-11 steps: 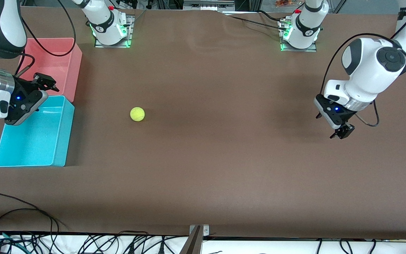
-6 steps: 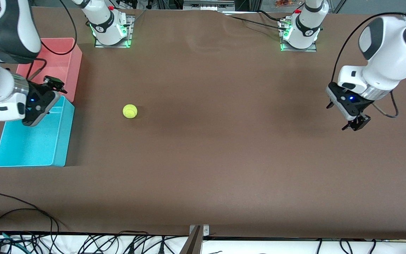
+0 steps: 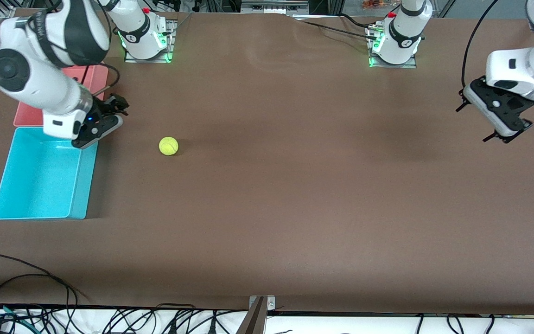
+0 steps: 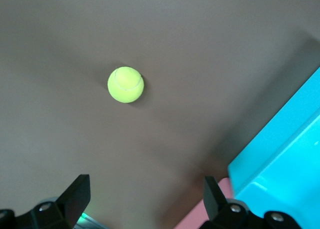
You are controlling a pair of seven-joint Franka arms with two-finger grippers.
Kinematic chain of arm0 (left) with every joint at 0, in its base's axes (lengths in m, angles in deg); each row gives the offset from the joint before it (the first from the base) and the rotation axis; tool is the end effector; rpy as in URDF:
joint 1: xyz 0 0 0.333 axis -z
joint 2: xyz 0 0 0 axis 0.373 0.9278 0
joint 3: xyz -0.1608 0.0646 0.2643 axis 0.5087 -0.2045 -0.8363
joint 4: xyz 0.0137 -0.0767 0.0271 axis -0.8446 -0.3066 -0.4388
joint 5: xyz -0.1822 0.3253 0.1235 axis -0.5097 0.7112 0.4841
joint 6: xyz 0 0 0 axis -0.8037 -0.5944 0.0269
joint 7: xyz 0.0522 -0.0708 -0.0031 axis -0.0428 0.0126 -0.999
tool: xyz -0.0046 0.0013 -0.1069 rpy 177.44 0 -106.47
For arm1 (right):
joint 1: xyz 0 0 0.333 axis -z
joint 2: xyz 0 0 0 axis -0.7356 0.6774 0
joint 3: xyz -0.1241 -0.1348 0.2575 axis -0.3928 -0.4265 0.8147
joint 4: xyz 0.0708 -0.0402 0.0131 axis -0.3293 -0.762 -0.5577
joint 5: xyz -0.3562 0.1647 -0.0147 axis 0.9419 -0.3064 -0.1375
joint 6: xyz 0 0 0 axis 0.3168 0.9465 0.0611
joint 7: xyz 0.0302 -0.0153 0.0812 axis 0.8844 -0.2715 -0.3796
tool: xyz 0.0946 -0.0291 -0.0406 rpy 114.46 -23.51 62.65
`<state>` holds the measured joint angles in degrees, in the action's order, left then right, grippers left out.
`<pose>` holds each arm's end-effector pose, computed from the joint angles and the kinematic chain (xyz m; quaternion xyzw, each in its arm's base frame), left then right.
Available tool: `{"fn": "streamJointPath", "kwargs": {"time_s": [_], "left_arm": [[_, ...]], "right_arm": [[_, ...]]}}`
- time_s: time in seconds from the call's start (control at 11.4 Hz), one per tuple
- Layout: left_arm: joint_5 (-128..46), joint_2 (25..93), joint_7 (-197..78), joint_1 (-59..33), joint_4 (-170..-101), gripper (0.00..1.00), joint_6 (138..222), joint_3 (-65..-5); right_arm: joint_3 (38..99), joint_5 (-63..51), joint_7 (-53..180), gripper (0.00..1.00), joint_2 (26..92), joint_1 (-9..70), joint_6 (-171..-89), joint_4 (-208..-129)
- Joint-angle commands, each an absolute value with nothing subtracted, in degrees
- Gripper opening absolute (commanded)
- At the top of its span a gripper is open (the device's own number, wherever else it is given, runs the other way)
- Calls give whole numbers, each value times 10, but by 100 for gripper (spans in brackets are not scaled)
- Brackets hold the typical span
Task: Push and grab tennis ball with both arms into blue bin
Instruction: 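Raise the left gripper away while the right gripper reaches toward the ball, then lower the right gripper over the tennis ball and close on it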
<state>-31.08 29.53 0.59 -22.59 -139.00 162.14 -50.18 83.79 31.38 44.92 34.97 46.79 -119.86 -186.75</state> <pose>0.5413 -0.0213 0.5654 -0.8832 0.4690 0.0059 0.0065 0.5165 0.0926 0.4275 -0.9520 -0.2893 0.0997 0.0054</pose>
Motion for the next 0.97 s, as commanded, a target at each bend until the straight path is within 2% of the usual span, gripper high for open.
{"fn": "streamJointPath", "kwargs": {"time_s": [0.0,0.18,0.26,0.53,0.88], "left_arm": [[-297,296,-185,-196,-1335,100,1535,-525],[-290,296,-311,-174,-1289,100,1461,-525],[-290,296,-352,-168,-1276,100,1450,-522],[-297,277,-433,-168,-1273,100,1451,-502],[-300,275,-558,-175,-1268,100,1451,-501]], "right_arm": [[853,318,498,100,312,470,-1282,-1958],[866,318,497,100,318,469,-1318,-1977],[868,320,495,100,326,468,-1326,-1978],[913,315,508,100,340,468,-1348,-1984],[926,315,648,100,381,466,-1427,-2026]]}}
